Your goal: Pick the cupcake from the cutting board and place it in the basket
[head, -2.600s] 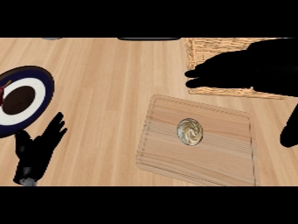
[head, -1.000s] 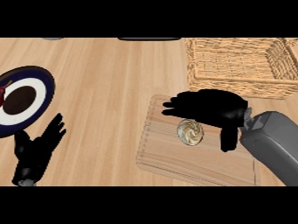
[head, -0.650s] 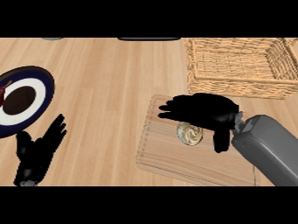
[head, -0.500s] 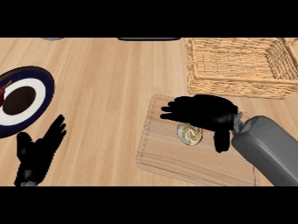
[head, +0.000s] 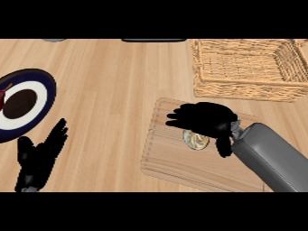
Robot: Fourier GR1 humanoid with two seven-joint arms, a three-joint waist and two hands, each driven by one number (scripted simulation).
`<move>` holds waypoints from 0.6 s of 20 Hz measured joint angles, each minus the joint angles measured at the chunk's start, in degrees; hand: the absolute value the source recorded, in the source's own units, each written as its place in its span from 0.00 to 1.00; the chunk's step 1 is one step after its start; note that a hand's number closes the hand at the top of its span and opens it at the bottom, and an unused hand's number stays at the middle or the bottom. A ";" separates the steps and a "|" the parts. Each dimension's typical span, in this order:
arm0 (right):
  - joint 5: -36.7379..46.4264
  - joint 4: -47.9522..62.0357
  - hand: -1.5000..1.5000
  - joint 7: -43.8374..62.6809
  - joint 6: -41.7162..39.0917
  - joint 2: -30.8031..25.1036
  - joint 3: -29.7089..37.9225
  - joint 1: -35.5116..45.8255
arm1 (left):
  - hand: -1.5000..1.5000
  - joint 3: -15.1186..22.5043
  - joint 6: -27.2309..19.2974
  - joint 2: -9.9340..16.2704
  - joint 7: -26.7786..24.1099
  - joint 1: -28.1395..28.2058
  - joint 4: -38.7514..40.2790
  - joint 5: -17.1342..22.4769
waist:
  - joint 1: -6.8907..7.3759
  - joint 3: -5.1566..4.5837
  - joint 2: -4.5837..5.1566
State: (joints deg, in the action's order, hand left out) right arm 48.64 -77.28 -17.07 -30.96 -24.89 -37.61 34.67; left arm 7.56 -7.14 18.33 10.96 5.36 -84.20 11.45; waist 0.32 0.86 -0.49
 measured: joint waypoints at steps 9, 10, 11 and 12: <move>3.69 4.62 0.00 -2.65 3.52 2.60 0.34 -1.17 | 0.50 -0.99 1.18 0.21 1.76 -0.01 -0.75 -0.02 | 0.01 -0.10 0.05; 4.13 5.11 0.00 -3.04 4.14 2.63 0.39 -1.52 | 0.50 -1.39 1.60 0.38 1.73 -0.32 -0.02 0.12 | -0.05 -0.07 0.05; 4.36 5.83 1.00 -3.53 4.36 2.69 0.76 -1.30 | 0.50 -1.07 1.28 -0.02 1.27 0.17 -0.65 -0.36 | 0.01 -0.07 0.05; 4.86 6.07 1.00 -3.75 4.57 3.02 0.63 -1.35 | 0.50 -1.07 1.26 -0.17 1.14 0.09 -0.44 -0.60 | -0.02 -0.07 0.03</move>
State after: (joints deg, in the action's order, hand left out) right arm 53.49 -71.21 -20.82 -26.38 -21.88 -36.98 33.32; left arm 6.49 -5.88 18.17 12.10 5.44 -84.64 10.85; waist 0.30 0.79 -0.46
